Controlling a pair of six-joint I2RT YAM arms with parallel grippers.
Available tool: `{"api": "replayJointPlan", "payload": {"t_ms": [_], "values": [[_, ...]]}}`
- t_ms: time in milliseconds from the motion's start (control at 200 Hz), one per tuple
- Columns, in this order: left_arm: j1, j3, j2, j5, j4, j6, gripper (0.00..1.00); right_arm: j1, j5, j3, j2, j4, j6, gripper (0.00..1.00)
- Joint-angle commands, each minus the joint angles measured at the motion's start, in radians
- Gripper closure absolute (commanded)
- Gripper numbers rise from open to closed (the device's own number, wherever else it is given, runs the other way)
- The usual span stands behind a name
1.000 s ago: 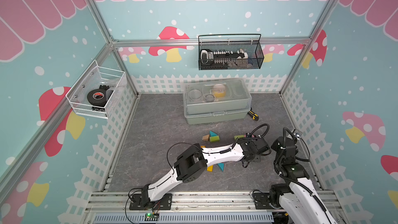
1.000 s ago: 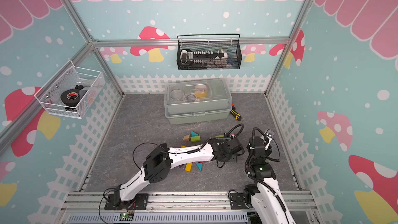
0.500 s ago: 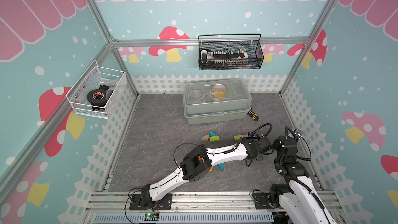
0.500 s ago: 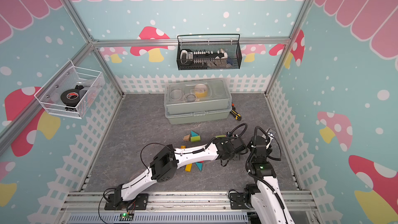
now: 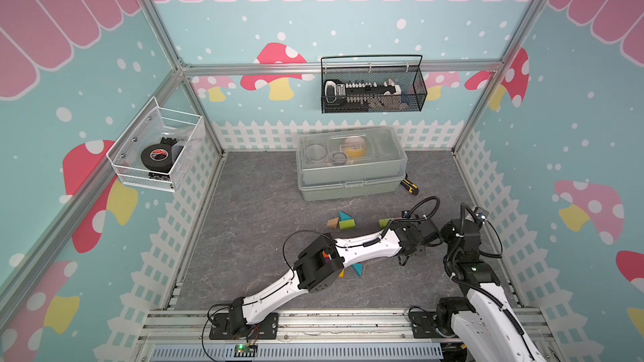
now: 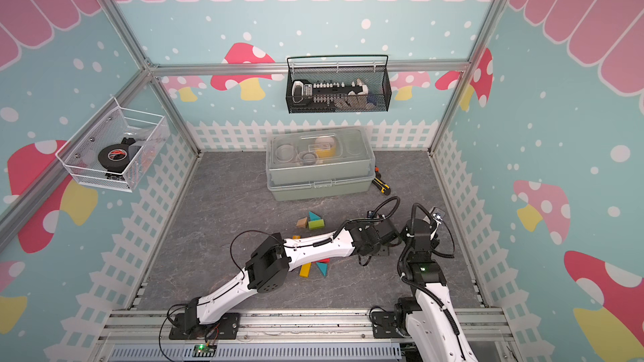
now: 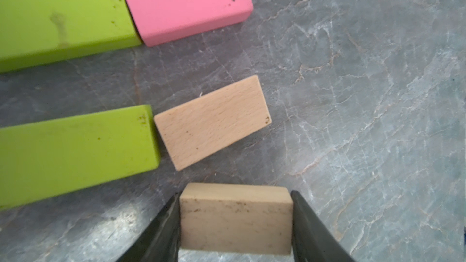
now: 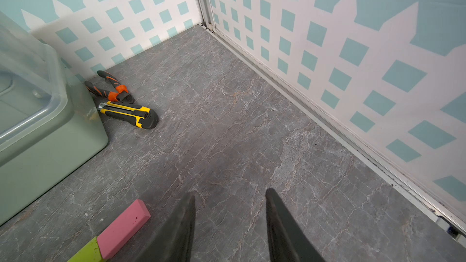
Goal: Assemble a piece of candy with building blocks
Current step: Place the building block at the center of the board.
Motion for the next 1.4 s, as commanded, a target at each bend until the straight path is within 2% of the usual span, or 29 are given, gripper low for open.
{"api": "replayJointPlan", "payload": {"t_ms": [0,455,840,1026,1221,1396], "values": [[0.004,0.024,0.034,0.003,-0.024,-0.006,0.41,-0.009,-0.007,0.016,0.005,0.016,0.018,0.54],[0.003,0.028,0.033,0.005,-0.024,0.003,0.32,-0.015,-0.029,0.028,0.035,0.017,0.015,0.54],[0.003,0.014,0.006,-0.009,-0.024,0.012,0.31,-0.019,-0.036,0.029,0.035,0.016,0.011,0.54],[-0.011,-0.043,-0.074,-0.042,-0.024,0.057,0.31,-0.021,-0.04,0.041,0.03,-0.001,0.011,0.53],[-0.028,-0.185,-0.208,-0.098,-0.014,0.068,0.31,-0.021,-0.042,0.059,0.001,-0.037,0.005,0.53],[-0.027,-0.312,-0.348,-0.132,0.003,0.125,0.31,-0.022,-0.123,0.073,-0.023,-0.052,-0.045,0.51]]}}
